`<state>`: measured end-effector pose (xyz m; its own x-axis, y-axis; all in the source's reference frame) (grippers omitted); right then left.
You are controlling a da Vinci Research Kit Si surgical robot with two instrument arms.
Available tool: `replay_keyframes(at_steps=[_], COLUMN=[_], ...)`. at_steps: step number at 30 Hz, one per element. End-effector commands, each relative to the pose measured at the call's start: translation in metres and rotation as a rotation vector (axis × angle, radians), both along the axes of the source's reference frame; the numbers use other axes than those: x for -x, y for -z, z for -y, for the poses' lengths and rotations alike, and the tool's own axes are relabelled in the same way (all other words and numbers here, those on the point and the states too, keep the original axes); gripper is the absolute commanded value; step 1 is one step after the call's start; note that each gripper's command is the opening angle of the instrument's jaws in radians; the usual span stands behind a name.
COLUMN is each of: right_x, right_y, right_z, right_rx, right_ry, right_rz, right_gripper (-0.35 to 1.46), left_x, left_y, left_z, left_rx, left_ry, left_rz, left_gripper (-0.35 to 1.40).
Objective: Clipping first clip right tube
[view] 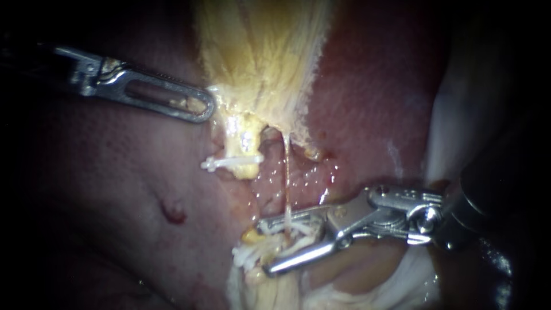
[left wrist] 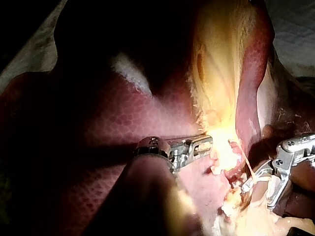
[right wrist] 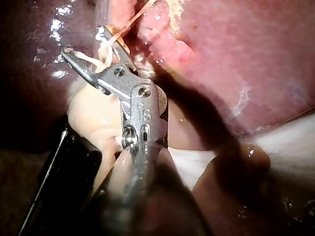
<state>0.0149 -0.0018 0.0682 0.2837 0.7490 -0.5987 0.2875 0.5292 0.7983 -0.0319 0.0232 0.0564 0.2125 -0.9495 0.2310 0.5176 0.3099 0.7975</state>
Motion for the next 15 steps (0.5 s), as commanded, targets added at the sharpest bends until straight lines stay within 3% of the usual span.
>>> replay_keyframes(at_steps=[1, 15], right_x=[0.0000, 0.0000], right_y=[0.0002, 0.0005], right_z=[0.0000, -0.0002], right_rx=[-0.004, -0.022], right_ry=[-0.004, -0.003], right_rz=[-0.004, -0.020], right_gripper=[0.49, 0.44], left_x=[0.0000, 0.0000], left_y=[0.0000, 0.0000], left_z=[0.0000, 0.0000], left_rx=[0.000, 0.000], left_ry=[0.000, -0.001], left_rz=[0.000, 0.000], left_gripper=[-0.35, -0.35])
